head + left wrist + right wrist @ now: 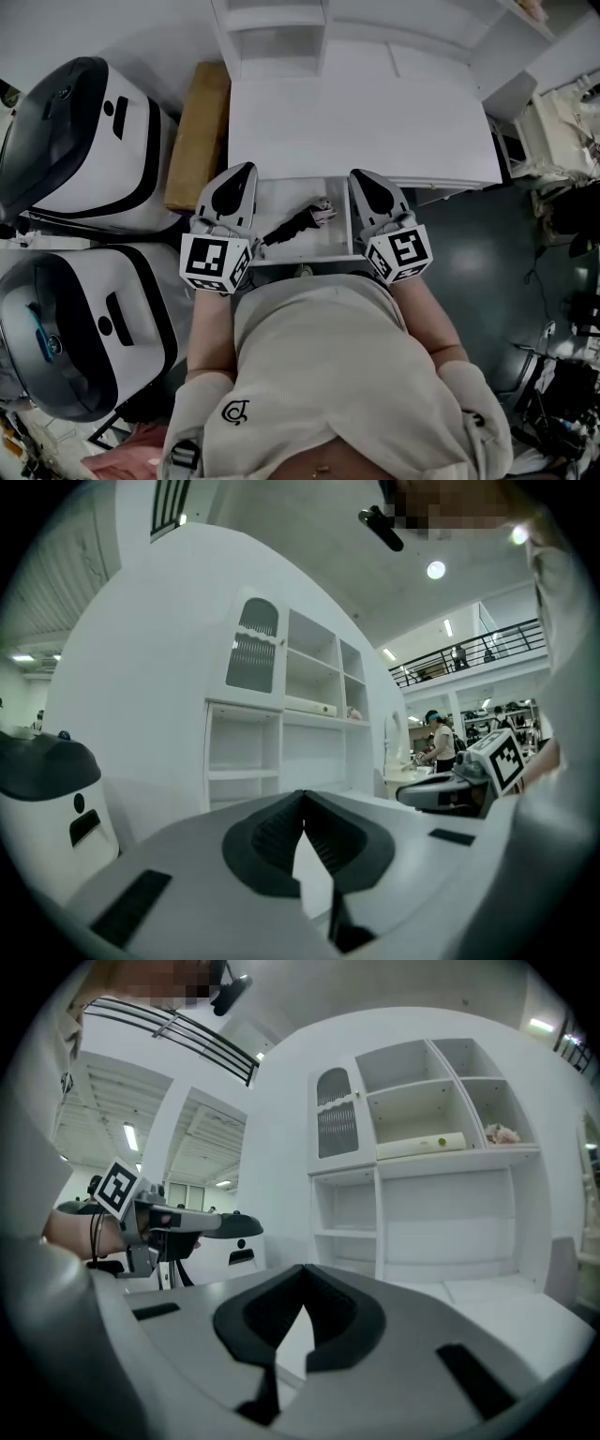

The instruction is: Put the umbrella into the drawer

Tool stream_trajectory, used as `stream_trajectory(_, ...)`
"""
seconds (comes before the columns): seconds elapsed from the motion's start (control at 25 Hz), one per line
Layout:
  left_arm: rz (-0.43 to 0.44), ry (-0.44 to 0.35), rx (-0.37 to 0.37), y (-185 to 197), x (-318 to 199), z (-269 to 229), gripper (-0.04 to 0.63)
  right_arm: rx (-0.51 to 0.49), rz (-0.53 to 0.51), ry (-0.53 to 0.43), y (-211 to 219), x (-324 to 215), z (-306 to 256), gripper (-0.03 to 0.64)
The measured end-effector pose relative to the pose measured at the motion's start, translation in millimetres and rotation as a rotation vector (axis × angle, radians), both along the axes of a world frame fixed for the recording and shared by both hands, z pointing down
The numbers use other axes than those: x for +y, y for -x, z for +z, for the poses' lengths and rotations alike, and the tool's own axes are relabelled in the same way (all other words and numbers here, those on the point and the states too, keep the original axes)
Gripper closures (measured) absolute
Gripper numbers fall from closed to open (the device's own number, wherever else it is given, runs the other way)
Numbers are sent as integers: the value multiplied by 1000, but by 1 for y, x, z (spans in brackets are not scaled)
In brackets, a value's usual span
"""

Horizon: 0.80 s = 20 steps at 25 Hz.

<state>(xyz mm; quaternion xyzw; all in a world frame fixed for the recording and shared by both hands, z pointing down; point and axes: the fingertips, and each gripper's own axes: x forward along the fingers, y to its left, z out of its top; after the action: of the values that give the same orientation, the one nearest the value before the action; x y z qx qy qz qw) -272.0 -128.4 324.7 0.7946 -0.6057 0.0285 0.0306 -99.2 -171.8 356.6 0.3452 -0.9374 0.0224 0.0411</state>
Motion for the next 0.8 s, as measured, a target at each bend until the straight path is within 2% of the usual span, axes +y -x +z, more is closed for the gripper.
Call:
stream_trajectory(0.24, -6, -17, -8, -2, 5, -7, 583, -23, -3, -52, 1, 5, -28, 611)
stream_trajectory(0.44, 6, -25, 12, -8, 8, -12, 583, -14, -38, -64, 3, 14, -29, 612)
stream_trajectory(0.64, 10, -24, 36, -7, 12, -13, 583, -13, -11, -61, 0, 14, -27, 612)
stream_trajectory(0.8, 5, -20, 23, -5, 16, -11, 583, -18, -4, -63, 1, 16, -27, 612)
